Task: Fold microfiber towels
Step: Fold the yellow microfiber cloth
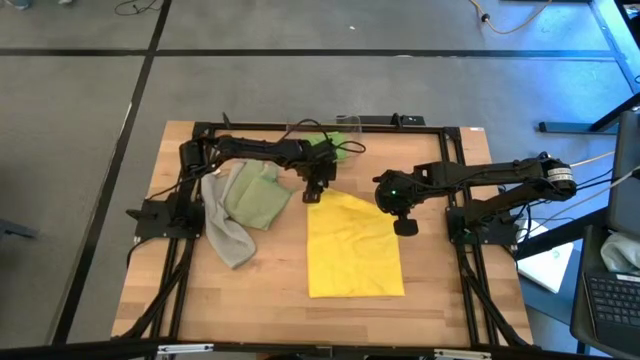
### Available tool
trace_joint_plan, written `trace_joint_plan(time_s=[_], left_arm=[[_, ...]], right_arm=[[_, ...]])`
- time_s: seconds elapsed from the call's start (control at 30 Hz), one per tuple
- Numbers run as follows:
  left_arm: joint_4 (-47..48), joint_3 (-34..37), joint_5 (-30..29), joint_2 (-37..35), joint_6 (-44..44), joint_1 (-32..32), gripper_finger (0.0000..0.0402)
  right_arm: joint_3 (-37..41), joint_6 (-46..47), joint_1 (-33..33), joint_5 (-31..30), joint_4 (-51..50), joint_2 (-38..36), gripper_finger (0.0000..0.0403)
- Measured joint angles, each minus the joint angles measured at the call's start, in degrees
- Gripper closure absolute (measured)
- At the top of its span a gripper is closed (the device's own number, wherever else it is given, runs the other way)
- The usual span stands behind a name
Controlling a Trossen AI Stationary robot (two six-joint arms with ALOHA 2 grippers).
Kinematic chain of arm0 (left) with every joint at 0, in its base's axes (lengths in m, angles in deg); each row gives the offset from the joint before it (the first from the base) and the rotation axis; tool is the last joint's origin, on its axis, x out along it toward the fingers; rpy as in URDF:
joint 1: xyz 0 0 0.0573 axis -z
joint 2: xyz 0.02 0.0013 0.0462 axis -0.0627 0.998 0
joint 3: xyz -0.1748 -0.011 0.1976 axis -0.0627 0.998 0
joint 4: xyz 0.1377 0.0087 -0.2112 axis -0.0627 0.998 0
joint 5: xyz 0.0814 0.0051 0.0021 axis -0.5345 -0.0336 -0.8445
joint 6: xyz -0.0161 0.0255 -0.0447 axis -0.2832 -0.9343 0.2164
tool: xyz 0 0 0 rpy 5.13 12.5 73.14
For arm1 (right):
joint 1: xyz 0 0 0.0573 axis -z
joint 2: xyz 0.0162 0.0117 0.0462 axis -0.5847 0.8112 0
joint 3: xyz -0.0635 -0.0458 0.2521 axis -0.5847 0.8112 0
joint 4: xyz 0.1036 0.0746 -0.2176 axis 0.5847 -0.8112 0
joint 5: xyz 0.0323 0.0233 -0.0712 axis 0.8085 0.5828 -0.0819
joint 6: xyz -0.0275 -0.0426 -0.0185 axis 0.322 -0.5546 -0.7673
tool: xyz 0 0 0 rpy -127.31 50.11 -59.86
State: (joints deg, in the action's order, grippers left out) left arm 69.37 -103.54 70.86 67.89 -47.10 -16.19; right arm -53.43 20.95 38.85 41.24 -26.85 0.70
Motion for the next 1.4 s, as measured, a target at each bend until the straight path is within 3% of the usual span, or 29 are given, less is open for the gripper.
trace_joint_plan(time_s=[0.7, 1.4], left_arm=[[1.32, -0.17, -4.10, 2.99, -0.79, 0.41, 0.0204], [4.06, -0.07, -4.14, 3.06, -1.45, 1.16, 0.0318]], right_arm=[[0.00, -0.24, 0.00, 0.04, 0.19, -0.02, 0.0393], [0.00, -0.30, 0.00, 0.04, -0.13, -0.02, 0.0393]])
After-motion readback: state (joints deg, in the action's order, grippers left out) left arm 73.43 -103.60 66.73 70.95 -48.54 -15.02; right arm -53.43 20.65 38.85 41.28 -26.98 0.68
